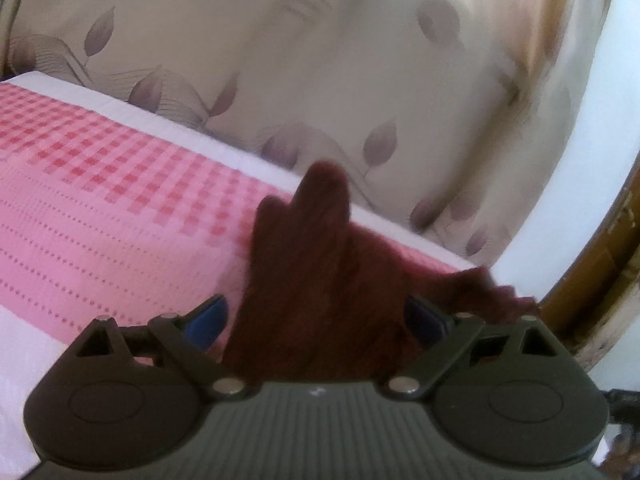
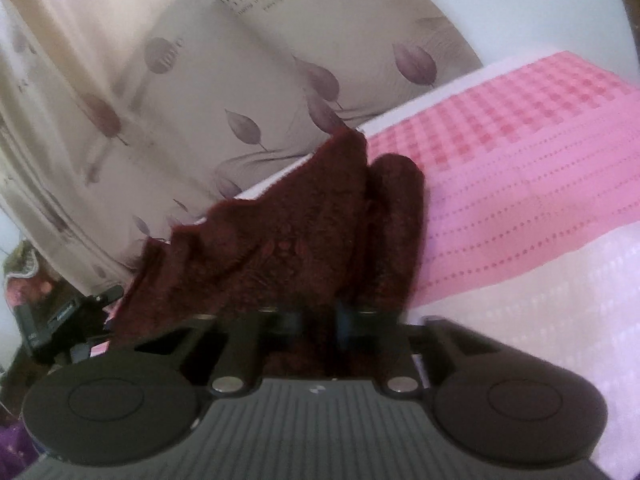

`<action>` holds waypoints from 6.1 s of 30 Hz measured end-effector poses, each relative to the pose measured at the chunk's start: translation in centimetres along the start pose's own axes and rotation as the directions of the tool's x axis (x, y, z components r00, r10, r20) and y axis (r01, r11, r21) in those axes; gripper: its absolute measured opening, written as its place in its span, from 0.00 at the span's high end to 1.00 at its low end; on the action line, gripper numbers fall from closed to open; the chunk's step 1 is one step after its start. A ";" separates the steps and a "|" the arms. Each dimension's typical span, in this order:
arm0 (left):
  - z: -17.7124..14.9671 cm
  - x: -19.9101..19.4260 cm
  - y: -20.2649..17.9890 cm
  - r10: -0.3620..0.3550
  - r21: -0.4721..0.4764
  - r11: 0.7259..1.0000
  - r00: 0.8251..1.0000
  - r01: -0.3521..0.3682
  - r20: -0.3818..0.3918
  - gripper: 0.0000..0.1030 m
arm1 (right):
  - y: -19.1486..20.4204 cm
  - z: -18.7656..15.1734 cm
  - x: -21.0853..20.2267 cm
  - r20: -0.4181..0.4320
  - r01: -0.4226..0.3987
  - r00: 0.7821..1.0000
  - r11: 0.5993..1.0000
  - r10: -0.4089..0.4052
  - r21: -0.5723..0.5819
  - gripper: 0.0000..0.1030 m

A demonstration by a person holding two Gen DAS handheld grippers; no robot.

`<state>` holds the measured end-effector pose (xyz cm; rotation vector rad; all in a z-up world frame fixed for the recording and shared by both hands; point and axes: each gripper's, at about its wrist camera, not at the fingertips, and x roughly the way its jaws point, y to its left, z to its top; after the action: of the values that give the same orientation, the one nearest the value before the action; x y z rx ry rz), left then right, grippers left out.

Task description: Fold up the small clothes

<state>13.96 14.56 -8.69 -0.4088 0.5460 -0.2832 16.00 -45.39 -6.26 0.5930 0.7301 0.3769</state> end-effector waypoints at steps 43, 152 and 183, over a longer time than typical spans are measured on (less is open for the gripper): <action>-2.6 -1.4 3.6 0.016 -0.204 0.979 0.991 0.012 0.134 0.07 | 16.6 4.8 20.9 -0.140 -0.067 0.988 0.634 -0.066 -0.770 0.90; 1.6 4.0 -6.0 0.208 0.578 0.813 0.963 -0.071 -0.173 0.70 | 9.4 -8.7 -4.5 0.117 -0.025 0.991 0.963 0.059 -0.270 0.28; 3.5 4.8 1.4 -0.007 0.207 0.976 0.965 0.064 -0.264 0.53 | 3.7 -8.0 -3.2 0.006 0.102 0.994 0.943 -0.106 -0.316 0.67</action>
<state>20.01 15.08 -8.72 -0.1720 0.7597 -0.4305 7.67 -41.24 -7.11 0.2482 0.6908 0.3894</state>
